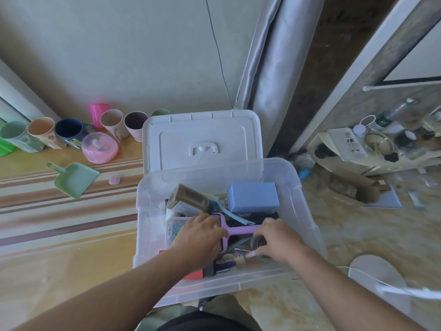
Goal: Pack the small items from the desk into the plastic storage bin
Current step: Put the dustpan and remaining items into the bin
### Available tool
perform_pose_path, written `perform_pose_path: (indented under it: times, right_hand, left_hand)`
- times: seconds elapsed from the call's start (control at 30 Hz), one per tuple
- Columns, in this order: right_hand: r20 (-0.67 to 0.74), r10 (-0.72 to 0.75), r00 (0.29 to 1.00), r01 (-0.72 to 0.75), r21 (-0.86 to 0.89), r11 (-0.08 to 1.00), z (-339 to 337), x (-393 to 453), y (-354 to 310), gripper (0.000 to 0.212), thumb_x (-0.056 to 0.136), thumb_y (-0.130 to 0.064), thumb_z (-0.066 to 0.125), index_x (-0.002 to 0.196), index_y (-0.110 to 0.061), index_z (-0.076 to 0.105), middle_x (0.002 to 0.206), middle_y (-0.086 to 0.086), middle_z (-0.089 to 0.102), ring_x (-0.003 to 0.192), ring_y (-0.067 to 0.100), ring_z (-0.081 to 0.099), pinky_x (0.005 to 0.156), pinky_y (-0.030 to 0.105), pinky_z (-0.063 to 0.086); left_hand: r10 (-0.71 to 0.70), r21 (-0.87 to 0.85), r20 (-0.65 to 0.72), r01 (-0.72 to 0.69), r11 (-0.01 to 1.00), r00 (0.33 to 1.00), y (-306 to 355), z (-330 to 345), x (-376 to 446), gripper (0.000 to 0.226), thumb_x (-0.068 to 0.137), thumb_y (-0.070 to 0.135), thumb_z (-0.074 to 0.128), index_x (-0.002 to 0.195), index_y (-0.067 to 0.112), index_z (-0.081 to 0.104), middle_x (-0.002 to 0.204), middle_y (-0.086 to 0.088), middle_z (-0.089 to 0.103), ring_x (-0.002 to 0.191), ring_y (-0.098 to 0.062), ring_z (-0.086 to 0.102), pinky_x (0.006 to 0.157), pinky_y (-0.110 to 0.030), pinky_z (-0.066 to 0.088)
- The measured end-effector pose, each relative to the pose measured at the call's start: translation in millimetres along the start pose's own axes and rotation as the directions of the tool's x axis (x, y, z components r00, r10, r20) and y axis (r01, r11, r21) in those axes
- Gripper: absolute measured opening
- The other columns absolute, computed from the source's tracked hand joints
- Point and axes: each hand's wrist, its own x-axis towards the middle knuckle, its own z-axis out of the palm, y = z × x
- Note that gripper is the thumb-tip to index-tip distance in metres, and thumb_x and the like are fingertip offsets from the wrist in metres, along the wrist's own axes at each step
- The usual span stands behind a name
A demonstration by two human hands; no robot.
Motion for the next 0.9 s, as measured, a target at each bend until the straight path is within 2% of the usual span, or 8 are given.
perform_pose_path:
  times: [0.07, 0.17, 0.33, 0.43, 0.53, 0.63, 0.73, 0.9]
  right_hand:
    - [-0.073, -0.025, 0.997, 0.029, 0.063, 0.998, -2.8, 2.8, -8.5, 0.040, 0.082, -0.053, 0.082, 0.118, -0.037, 0.072, 0.109, -0.015, 0.050, 0.107, 0.015, 0.049, 0.087, 0.038, 0.051]
    - [-0.247, -0.136, 0.959, 0.177, 0.148, 0.973, -8.7, 10.5, -36.9, 0.022, 0.092, -0.041, 0.076, 0.112, -0.033, 0.075, 0.106, -0.017, 0.053, 0.110, 0.013, 0.053, 0.087, 0.033, 0.049]
    - [-0.519, -0.285, 0.806, 0.426, 0.174, 0.888, -34.4, 37.6, -123.1, 0.014, 0.091, -0.018, 0.074, 0.103, -0.023, 0.079, 0.099, -0.011, 0.059, 0.099, 0.015, 0.053, 0.082, 0.028, 0.047]
    - [-0.568, -0.382, 0.729, 0.521, 0.098, 0.848, -52.5, 60.8, -185.8, 0.015, 0.092, -0.015, 0.070, 0.103, -0.020, 0.079, 0.098, -0.010, 0.059, 0.099, 0.018, 0.053, 0.083, 0.030, 0.049]
    - [-0.570, -0.461, 0.680, 0.581, 0.036, 0.813, -61.8, 94.4, -246.0, 0.014, 0.090, -0.013, 0.071, 0.102, -0.015, 0.078, 0.100, -0.001, 0.066, 0.097, 0.027, 0.057, 0.082, 0.041, 0.054]
    - [-0.509, -0.479, 0.715, 0.572, 0.032, 0.820, -62.1, 133.5, -302.9, 0.020, 0.091, -0.017, 0.067, 0.107, -0.017, 0.078, 0.103, 0.002, 0.066, 0.102, 0.031, 0.056, 0.083, 0.046, 0.054]
    - [-0.419, -0.479, 0.771, 0.538, 0.027, 0.843, -52.0, 179.1, -355.5, 0.031, 0.092, -0.018, 0.063, 0.120, -0.023, 0.075, 0.110, -0.001, 0.062, 0.114, 0.028, 0.052, 0.089, 0.043, 0.053]
    - [-0.176, -0.332, 0.927, 0.320, -0.092, 0.943, -14.5, 258.5, -427.3, 0.033, 0.091, -0.027, 0.063, 0.124, -0.023, 0.061, 0.144, 0.002, 0.044, 0.131, 0.034, 0.041, 0.098, 0.048, 0.048]
  left_hand:
    - [-0.019, 0.003, -0.039, 0.019, 1.000, 0.999, -7.8, -1.9, -3.4, 0.030, 0.090, 0.033, 0.064, 0.120, 0.033, 0.065, 0.134, 0.002, 0.056, 0.125, -0.026, 0.048, 0.106, -0.041, 0.042]
    - [-0.065, -0.069, -0.181, 0.053, 0.996, 0.981, -26.8, -13.7, -12.0, 0.030, 0.085, 0.032, 0.070, 0.115, 0.032, 0.071, 0.131, 0.000, 0.058, 0.126, -0.028, 0.051, 0.105, -0.042, 0.045]
    - [-0.212, -0.191, -0.440, 0.139, 0.972, 0.873, -92.5, -40.1, -38.4, 0.027, 0.084, 0.033, 0.070, 0.111, 0.034, 0.066, 0.129, 0.003, 0.052, 0.121, -0.026, 0.050, 0.099, -0.040, 0.048]
    - [-0.376, -0.237, -0.486, 0.295, 0.926, 0.789, -153.0, -41.5, -62.7, 0.024, 0.085, 0.036, 0.067, 0.108, 0.029, 0.070, 0.125, -0.001, 0.056, 0.115, -0.031, 0.054, 0.096, -0.047, 0.049]
    - [-0.500, -0.250, -0.461, 0.433, 0.866, 0.733, -215.4, -34.8, -88.4, 0.027, 0.082, 0.036, 0.066, 0.107, 0.027, 0.072, 0.124, -0.003, 0.057, 0.111, -0.034, 0.055, 0.097, -0.048, 0.047]
    - [-0.641, -0.278, -0.350, 0.577, 0.768, 0.683, -279.1, -26.0, -112.5, 0.029, 0.081, 0.030, 0.076, 0.110, 0.030, 0.069, 0.125, -0.005, 0.055, 0.112, -0.037, 0.053, 0.098, -0.051, 0.046]
    - [-0.729, -0.198, -0.169, 0.701, 0.685, 0.663, -341.5, -19.3, -131.3, 0.043, 0.080, 0.031, 0.078, 0.121, 0.032, 0.065, 0.139, -0.009, 0.048, 0.121, -0.042, 0.045, 0.103, -0.056, 0.044]
    - [-0.676, -0.005, -0.010, 0.676, 0.737, 0.737, -442.4, -11.0, -134.0, 0.070, 0.083, 0.026, 0.069, 0.148, 0.033, 0.043, 0.160, -0.006, 0.028, 0.139, -0.036, 0.031, 0.108, -0.056, 0.042]
